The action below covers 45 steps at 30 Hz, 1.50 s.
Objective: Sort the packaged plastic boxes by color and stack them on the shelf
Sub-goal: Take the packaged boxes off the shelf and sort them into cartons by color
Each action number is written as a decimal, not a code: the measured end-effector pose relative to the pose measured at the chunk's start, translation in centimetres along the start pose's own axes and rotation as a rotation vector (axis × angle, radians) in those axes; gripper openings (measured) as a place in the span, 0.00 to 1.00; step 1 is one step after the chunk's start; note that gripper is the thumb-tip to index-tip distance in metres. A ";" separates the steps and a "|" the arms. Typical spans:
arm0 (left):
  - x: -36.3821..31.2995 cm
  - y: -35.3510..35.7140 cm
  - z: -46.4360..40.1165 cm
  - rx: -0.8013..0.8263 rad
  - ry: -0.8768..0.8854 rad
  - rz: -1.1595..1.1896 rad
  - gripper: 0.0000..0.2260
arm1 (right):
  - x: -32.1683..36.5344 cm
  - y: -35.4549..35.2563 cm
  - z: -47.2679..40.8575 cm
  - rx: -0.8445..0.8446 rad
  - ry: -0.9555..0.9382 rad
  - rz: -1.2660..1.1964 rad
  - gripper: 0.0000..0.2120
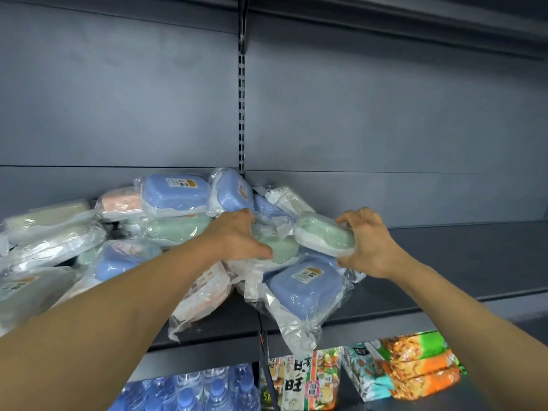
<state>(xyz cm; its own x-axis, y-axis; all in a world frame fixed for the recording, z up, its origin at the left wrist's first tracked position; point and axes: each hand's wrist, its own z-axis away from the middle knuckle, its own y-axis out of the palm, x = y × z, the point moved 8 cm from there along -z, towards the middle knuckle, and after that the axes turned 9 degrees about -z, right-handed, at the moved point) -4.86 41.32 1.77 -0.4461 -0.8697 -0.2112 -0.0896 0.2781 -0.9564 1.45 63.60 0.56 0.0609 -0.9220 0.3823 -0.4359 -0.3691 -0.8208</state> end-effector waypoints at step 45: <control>-9.6 14.8 23.5 0.021 0.168 0.176 0.28 | -13.8 1.3 32.5 0.127 0.455 -0.116 0.41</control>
<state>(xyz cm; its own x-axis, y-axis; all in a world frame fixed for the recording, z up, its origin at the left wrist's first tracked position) 19.07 44.17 -15.07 -0.5948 -0.7283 -0.3403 0.0207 0.4093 -0.9122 29.23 72.03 -19.57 -0.3085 -0.7402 0.5975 -0.3345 -0.5036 -0.7966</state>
